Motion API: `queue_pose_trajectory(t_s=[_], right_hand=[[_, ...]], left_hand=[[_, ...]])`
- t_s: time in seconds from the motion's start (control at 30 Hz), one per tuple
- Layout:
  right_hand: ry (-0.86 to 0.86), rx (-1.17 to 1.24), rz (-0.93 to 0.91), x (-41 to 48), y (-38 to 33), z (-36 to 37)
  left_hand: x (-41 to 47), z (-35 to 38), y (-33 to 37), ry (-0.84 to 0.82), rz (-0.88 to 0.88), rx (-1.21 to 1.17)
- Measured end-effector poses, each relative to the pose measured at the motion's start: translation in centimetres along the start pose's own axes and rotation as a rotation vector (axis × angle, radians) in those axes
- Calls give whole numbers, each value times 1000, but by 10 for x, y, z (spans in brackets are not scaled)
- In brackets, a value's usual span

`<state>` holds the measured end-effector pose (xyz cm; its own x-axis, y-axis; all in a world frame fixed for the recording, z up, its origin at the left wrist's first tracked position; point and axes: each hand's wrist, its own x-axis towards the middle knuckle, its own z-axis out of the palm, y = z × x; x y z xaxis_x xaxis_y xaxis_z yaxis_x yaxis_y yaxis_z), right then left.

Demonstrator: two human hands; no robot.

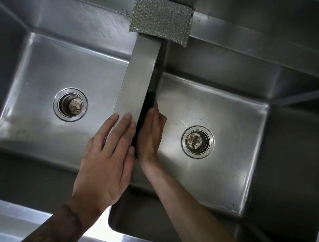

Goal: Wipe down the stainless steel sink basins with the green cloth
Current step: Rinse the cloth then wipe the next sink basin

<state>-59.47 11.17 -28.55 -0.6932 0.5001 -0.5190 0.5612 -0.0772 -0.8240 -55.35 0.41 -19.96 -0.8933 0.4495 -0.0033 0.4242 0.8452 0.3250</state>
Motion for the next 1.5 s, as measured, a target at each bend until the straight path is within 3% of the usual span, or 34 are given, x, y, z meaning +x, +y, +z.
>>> queue_pose_trajectory(t_s=[0.17,0.37,0.6,0.8,1.0,1.13,1.3,1.5], right_hand=[[-66,124,-209,-47,-4,-18],[-13,-75,44,11,28,7],[-119,73,-161,-64,19,-21],[-22,-56,94,-10,49,7],[-173,139,-98,-90,22,-24],[-172,44,-86,-75,38,-19],[-163,-24,80,-49,49,-12],[-363,63,-42,-89,45,-39]], left_hand=[[1,-1,3,9,-6,-4],[1,-2,3,26,-7,-7],[2,-4,4,1,-21,-17],[1,-3,3,3,-18,-12],[3,-4,5,-8,-25,2],[2,-4,5,-3,-43,-13],[1,-3,2,14,-28,-17],[1,-1,1,10,-30,-17]])
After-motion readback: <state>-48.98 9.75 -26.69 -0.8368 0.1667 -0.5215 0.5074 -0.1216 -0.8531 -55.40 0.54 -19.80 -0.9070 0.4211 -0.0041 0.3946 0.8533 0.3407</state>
